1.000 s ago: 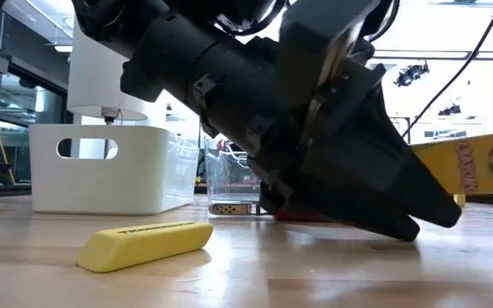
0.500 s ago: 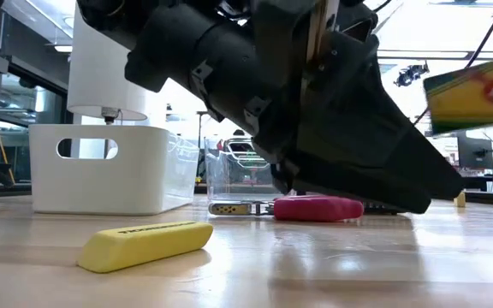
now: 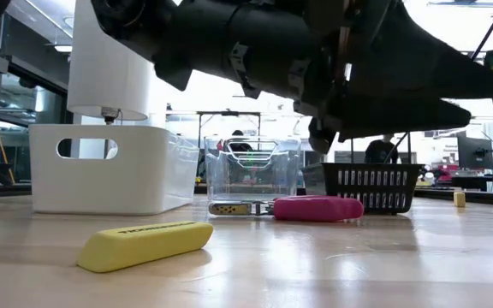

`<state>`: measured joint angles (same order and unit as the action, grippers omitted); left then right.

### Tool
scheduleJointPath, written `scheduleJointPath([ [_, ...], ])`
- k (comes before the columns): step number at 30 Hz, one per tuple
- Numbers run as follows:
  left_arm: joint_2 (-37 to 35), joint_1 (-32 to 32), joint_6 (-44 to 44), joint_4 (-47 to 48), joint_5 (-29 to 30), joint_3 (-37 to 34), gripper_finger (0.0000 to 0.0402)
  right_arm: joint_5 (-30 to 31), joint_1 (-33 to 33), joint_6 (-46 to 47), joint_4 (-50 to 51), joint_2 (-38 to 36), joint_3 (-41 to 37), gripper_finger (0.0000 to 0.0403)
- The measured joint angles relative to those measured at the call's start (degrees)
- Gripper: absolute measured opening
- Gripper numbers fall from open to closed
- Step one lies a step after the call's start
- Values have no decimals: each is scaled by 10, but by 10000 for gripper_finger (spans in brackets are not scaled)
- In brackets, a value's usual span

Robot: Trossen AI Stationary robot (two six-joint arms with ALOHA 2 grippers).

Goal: Pick & Place School Supplies
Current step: Put the box of crayon into the white bin

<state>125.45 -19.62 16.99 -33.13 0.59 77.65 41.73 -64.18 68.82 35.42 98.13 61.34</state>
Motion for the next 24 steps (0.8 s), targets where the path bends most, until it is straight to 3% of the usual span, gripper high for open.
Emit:
scheduleJointPath([
  [19,0,0,-7,-57,-35,0,149,29,29,-86,-32,0,0,6],
  [24,0,0,-7,-59,-50,0,129,33,28,-87,-32,0,0,6],
])
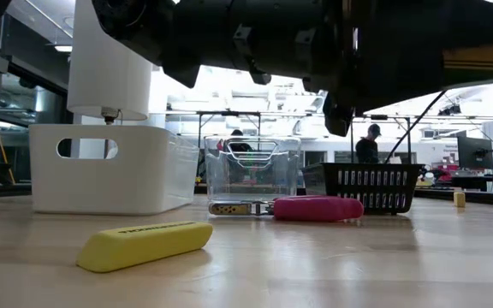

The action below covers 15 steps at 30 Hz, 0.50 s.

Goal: Pick & Place School Supplies
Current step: Put the box of crayon into the white bin

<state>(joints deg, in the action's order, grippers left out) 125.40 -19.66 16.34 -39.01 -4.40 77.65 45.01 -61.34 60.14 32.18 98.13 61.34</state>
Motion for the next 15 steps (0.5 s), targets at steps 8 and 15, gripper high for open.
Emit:
scheduleJointPath([
  [8,0,0,-1,0,-4,0,48,0,0,0,-1,0,0,6],
  [15,0,0,0,0,-3,0,34,0,0,0,-2,0,1,7],
])
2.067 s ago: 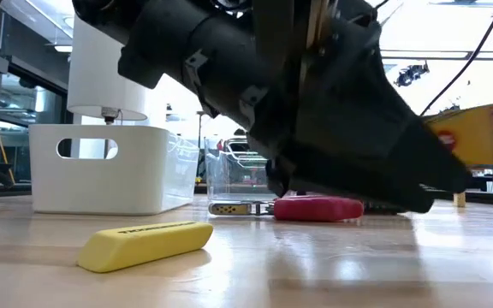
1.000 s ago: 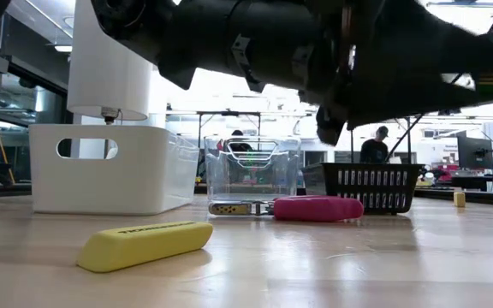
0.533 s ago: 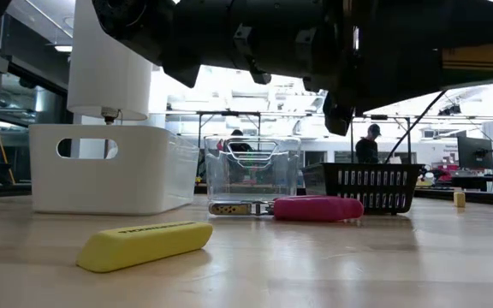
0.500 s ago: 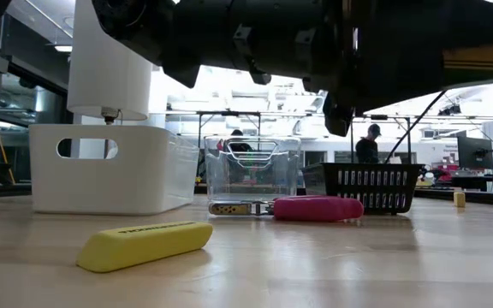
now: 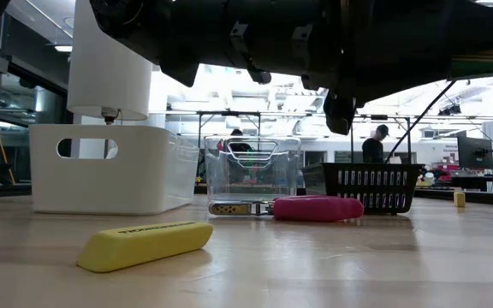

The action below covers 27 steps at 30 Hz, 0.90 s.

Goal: Pick & Place School Supplies
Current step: Put the box of crayon into the white bin

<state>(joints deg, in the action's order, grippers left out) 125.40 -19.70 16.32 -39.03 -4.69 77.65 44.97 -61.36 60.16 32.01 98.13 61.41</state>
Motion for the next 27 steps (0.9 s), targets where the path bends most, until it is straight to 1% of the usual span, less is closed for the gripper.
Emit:
scheduleJointPath([
  [5,0,0,1,0,1,0,35,-2,0,0,1,0,0,20],
  [10,0,0,16,0,5,0,36,-3,0,0,2,0,0,51],
  [14,0,0,44,0,9,0,36,-3,0,0,3,0,0,83],
  [18,0,0,47,0,12,0,36,-5,0,0,6,0,0,122],
  [22,0,1,45,2,8,0,36,-22,0,10,17,0,0,165],
  [25,-11,5,43,43,-5,0,36,-43,0,53,49,0,0,191],
  [27,-30,8,41,103,-8,0,36,-60,0,84,70,0,0,203],
])
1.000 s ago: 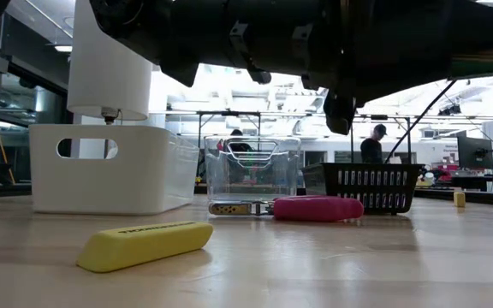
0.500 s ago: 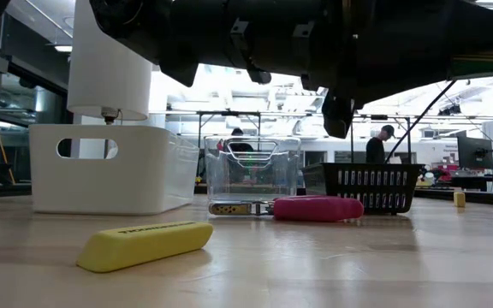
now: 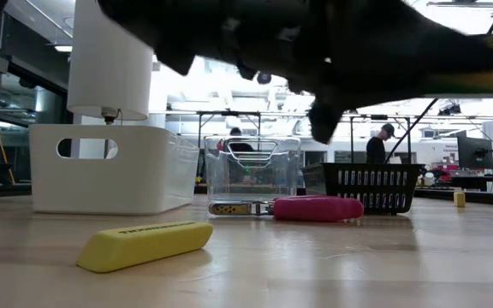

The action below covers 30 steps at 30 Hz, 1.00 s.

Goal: Pick & Place School Supplies
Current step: Put the box of crayon into the white bin

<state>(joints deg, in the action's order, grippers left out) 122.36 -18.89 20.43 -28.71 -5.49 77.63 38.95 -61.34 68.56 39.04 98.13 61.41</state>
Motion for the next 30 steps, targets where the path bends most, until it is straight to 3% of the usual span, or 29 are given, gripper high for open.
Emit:
scheduleJointPath([
  [12,-157,8,-26,414,46,0,36,-16,1,33,22,0,0,200],
  [18,-259,9,-31,502,68,0,36,-17,12,33,18,0,0,196],
  [24,-339,0,7,681,198,0,36,-22,21,32,9,0,0,196],
  [30,-372,0,82,820,272,0,36,-29,23,32,5,0,0,193],
])
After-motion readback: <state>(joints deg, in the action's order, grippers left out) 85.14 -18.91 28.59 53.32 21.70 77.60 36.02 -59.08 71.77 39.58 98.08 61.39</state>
